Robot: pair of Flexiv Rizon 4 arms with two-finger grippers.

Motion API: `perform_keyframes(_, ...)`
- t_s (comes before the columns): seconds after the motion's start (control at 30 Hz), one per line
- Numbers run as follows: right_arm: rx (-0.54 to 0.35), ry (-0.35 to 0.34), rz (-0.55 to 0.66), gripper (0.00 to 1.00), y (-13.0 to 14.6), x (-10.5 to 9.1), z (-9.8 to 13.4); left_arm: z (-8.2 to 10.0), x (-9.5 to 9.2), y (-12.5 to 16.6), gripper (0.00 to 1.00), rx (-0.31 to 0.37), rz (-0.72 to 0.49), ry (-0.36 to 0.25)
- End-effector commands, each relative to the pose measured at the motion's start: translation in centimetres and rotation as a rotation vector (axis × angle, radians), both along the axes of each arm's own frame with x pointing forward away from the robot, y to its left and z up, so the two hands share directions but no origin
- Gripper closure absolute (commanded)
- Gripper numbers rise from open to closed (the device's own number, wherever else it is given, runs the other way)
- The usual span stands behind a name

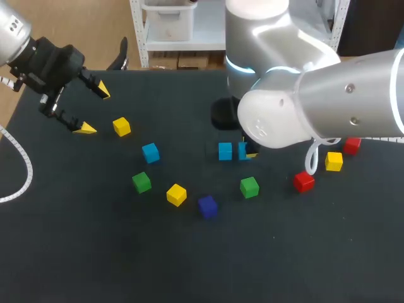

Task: Place the blue cubes, place green cubes on the blue cubes, place the yellow cubes on the green cubes, then place the red cubes on the yellow cubes, and place purple cube on the red cubes.

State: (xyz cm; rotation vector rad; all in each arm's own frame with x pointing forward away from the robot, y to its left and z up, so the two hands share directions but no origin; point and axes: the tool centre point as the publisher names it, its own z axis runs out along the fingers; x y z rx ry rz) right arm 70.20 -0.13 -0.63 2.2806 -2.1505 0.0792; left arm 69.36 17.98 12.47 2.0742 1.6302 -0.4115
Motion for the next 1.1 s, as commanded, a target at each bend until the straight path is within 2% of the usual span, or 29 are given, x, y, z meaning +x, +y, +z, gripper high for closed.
perform_keyframes(0.03,0.003,0.003,-0.002,1.00,-0.1,0.3,-0.1,0.0,0.0,0.0,0.00,0.000,0.000,-0.002)
perform_keyframes(0.17,0.005,0.003,-0.003,0.97,-0.1,0.3,-0.1,0.0,0.0,0.0,0.00,0.000,0.000,-0.002)
perform_keyframes(0.37,0.005,0.007,-0.004,0.82,-0.2,0.4,-0.2,0.0,0.0,0.0,0.00,0.000,0.000,-0.002)
perform_keyframes(0.47,0.004,0.009,-0.007,0.67,-0.2,0.5,-0.2,0.0,0.0,0.0,0.00,0.000,0.000,-0.002)
perform_keyframes(0.5,0.003,0.010,-0.007,0.57,-0.3,0.5,-0.2,0.0,0.0,0.0,0.00,0.000,0.000,-0.002)
perform_keyframes(0.57,0.002,0.012,-0.007,0.50,-0.3,0.5,-0.2,0.0,0.0,0.0,0.00,0.000,0.000,-0.002)
perform_keyframes(0.6,0.003,0.012,-0.007,0.35,-0.3,0.5,-0.2,0.0,0.0,0.0,0.00,0.000,0.000,-0.002)
perform_keyframes(0.67,0.003,0.013,-0.008,0.16,-0.4,0.5,-0.1,0.0,0.0,0.0,0.00,0.000,0.000,-0.002)
perform_keyframes(0.7,0.003,0.014,-0.009,0.11,-0.4,0.5,-0.1,0.0,0.0,0.0,0.00,0.000,0.000,-0.002)
perform_keyframes(0.73,0.003,0.016,-0.009,0.00,-0.4,0.5,-0.1,0.0,0.0,0.0,0.00,0.000,0.000,-0.002)
perform_keyframes(1.1,0.019,0.013,-0.019,0.00,-1.0,0.7,0.9,0.0,0.0,0.0,0.00,0.000,0.000,-0.002)
